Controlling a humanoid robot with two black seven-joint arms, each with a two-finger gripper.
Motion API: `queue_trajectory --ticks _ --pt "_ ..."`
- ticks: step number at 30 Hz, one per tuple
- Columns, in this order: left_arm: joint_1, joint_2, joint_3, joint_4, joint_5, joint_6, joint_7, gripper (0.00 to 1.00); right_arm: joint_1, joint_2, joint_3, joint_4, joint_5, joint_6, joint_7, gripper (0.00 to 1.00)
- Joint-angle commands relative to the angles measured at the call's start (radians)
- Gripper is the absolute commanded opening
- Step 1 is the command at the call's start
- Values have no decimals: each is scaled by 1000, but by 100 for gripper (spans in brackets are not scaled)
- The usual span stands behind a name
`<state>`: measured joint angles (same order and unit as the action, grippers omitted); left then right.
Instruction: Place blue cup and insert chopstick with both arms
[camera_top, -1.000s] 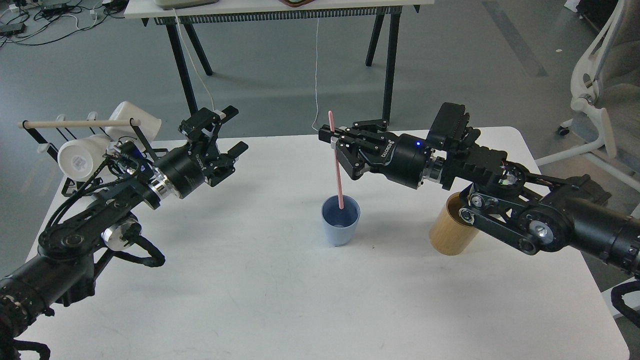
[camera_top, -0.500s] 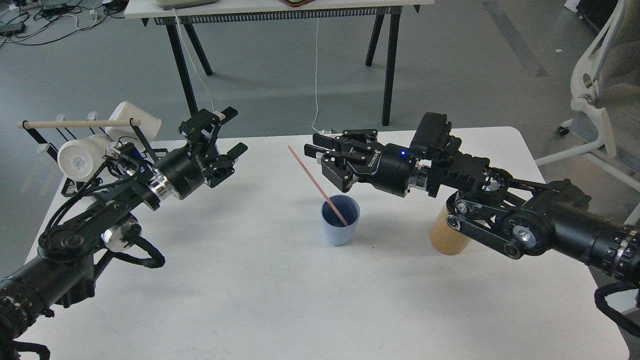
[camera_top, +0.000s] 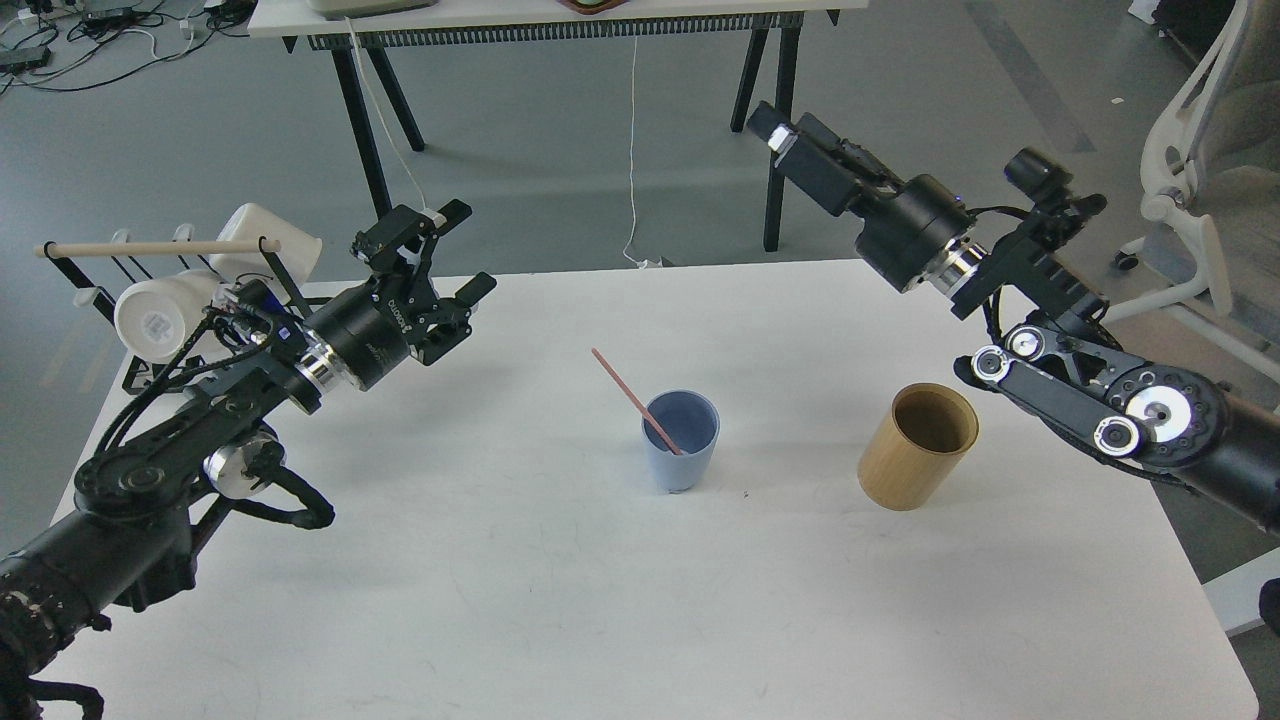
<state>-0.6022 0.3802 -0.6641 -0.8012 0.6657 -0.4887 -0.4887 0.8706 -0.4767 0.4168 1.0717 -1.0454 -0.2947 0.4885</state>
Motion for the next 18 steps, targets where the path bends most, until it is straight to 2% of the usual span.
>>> queue_trajectory --ticks 1,8,12,18 --pt "-2 0 -9 -1 -9 0 0 96 -27 -85 3 14 275 95 0 96" --pt "4 14 -14 -9 -11 0 0 96 -91 -145 57 13 539 460 0 96" --pt "54 31 -93 -9 -11 0 0 96 -116 -145 108 1 584 618 0 96" --pt "71 57 -195 -7 -12 0 0 96 -131 -129 120 -1 613 661 0 99"
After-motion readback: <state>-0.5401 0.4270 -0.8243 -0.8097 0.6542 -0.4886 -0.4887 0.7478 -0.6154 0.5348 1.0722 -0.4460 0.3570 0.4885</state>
